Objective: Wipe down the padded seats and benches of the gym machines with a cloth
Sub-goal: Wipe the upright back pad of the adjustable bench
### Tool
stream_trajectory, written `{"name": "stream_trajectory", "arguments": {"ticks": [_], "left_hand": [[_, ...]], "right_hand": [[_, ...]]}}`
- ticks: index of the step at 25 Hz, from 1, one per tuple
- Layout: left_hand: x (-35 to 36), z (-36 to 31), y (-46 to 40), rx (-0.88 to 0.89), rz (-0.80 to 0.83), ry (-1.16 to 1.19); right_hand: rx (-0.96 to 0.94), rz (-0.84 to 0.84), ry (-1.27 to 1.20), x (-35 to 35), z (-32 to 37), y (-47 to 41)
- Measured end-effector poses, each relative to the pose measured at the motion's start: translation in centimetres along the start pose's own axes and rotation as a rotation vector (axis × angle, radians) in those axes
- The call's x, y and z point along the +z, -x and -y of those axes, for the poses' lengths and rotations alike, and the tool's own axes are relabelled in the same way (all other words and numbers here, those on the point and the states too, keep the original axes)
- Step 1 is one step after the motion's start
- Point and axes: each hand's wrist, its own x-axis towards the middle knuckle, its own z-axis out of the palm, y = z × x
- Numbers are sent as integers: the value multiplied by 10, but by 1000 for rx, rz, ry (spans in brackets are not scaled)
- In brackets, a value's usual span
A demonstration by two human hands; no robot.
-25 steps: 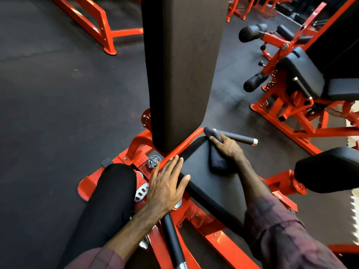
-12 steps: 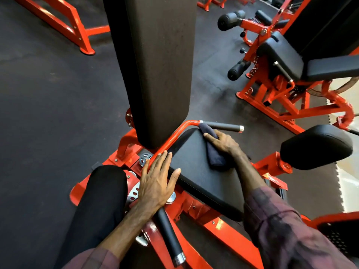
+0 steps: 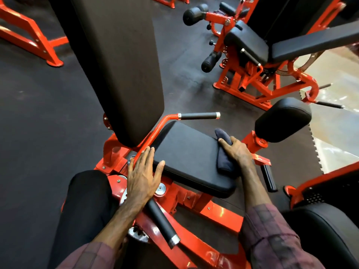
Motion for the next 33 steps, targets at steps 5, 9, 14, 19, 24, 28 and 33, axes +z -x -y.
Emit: {"name": "stream_trajectory", "arguments": {"ticks": [5,9,14,19,24,28,33], "left_hand": [[-1,-4,1,6,-15,-15],[-1,-8,3,20,4,-47],[-4,-7,1,22,38,-41],[-5,-3,1,24,26,17],[-4,-2,1,15,26,31],[-5,-1,1,22,23,37],[-4,2,2,27,44,44]], "right_hand": [[221,-210,-574,24,-46,48],[352,-218,-844,52,-54,90],[379,-180,-1056,27,-47,52],[260,-321,-1105,80,-44,134],[380,-302,-1157,55,-46,94],[116,-427,-973,106,-44,152],[-415,-475,-96,117,-54,188]]}}
